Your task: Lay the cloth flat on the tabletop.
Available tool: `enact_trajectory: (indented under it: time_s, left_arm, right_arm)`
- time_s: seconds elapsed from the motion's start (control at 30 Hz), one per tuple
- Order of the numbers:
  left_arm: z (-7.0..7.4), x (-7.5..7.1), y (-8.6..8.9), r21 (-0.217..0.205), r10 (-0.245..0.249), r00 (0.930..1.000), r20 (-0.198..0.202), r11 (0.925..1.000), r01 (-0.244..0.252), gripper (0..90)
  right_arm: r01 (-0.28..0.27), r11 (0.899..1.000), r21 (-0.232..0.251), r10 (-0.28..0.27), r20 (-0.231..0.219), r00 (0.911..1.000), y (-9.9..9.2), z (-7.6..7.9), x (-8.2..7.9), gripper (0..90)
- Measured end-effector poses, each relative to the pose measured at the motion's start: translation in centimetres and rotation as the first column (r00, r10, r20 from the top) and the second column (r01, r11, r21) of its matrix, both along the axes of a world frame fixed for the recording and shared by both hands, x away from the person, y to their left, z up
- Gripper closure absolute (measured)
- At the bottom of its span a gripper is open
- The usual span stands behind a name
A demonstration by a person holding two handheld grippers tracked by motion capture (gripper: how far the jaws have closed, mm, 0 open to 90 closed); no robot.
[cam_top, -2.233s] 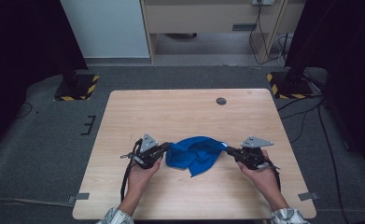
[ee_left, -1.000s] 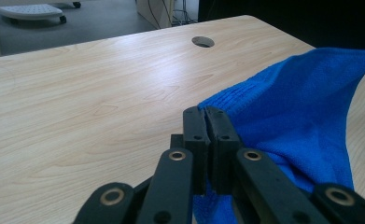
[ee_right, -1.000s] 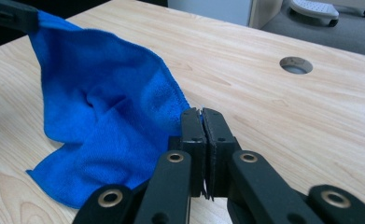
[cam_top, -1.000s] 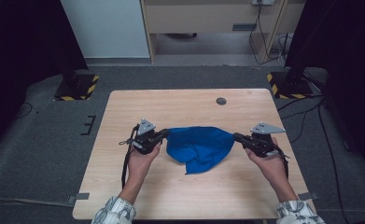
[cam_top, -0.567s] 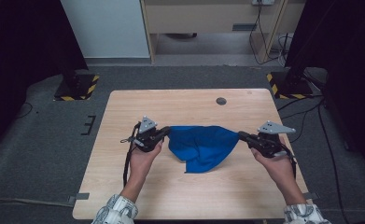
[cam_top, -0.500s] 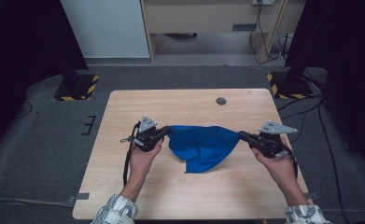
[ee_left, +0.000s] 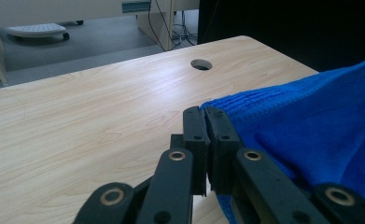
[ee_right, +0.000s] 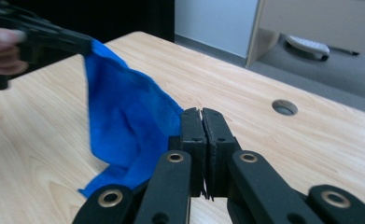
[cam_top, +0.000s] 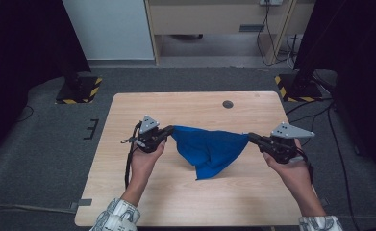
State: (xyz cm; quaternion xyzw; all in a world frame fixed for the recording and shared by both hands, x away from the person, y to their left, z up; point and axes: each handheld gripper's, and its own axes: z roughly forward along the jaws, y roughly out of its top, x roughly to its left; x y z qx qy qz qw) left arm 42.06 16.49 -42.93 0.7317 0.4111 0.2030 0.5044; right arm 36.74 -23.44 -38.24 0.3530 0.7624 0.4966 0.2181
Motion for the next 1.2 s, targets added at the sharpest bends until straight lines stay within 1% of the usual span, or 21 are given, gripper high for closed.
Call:
enact_trajectory:
  time_s: [0.07,0.1,0.2,0.37,0.53,0.7,0.73,0.77,0.83,0.97,1.1,1.2]
  left_arm:
    - [-0.2,0.1,0.1,-0.002,-0.002,1.0000,-0.002,1.0000,0.002,87.2]
    - [-0.2,0.1,0.1,-0.002,-0.002,1.0000,-0.003,1.0000,0.002,87.2]
    - [-0.1,0.0,0.1,0.004,-0.003,1.0000,0.003,1.0000,0.003,87.2]
    - [0.2,-0.1,0.1,0.010,0.005,1.0000,0.008,0.9999,-0.005,87.2]
    - [0.7,-0.4,0.2,0.022,0.002,0.9998,0.017,0.9997,-0.003,87.2]
    - [1.2,-0.7,0.4,0.012,0.001,0.9997,0.022,0.9999,-0.001,87.2]
    - [1.3,-0.7,0.4,0.015,-0.002,0.9997,0.024,0.9999,0.001,87.2]
    - [1.3,-0.8,0.5,0.015,-0.003,0.9997,0.024,0.9999,0.002,87.3]
    - [1.5,-0.8,0.5,0.016,-0.003,0.9997,0.026,0.9999,0.003,87.2]
    - [1.8,-1.0,0.9,0.009,0.003,0.9995,0.030,1.0000,-0.003,87.2]
    - [2.3,-1.4,1.2,-0.003,0.004,0.9992,0.039,1.0000,-0.004,87.2]
    - [2.5,-1.6,1.3,-0.004,0.005,0.9990,0.044,1.0000,-0.005,87.2]
  right_arm:
    - [-0.006,1.000,0.002,0.006,0.012,0.9999,0.3,0.5,-0.4,88.4]
    - [-0.009,1.000,-0.005,0.009,0.018,0.9998,0.3,0.7,-0.5,88.4]
    - [-0.004,1.000,-0.007,0.004,0.021,0.9998,0.4,0.7,-0.2,88.4]
    - [0.018,1.000,-0.002,-0.018,0.002,0.9998,0.0,-0.1,1.5,88.4]
    - [0.038,0.999,-0.012,-0.038,-0.022,0.9990,0.0,-1.3,3.3,88.4]
    - [0.051,0.999,-0.018,-0.052,-0.040,0.9978,0.0,-2.2,4.7,88.4]
    - [0.053,0.998,-0.017,-0.054,-0.045,0.9976,0.0,-2.3,4.9,88.4]
    - [0.054,0.998,-0.015,-0.054,-0.042,0.9976,0.1,-2.4,4.9,88.4]
    - [0.051,0.999,-0.010,-0.051,-0.038,0.9980,0.0,-2.4,4.8,88.5]
    - [0.043,0.999,0.010,-0.042,-0.024,0.9988,0.1,-2.0,4.0,88.5]
    - [0.028,0.999,0.023,-0.028,-0.004,0.9996,0.1,-1.2,2.9,88.5]
    - [0.018,0.999,0.026,-0.018,0.007,0.9998,0.0,-0.7,2.3,88.5]
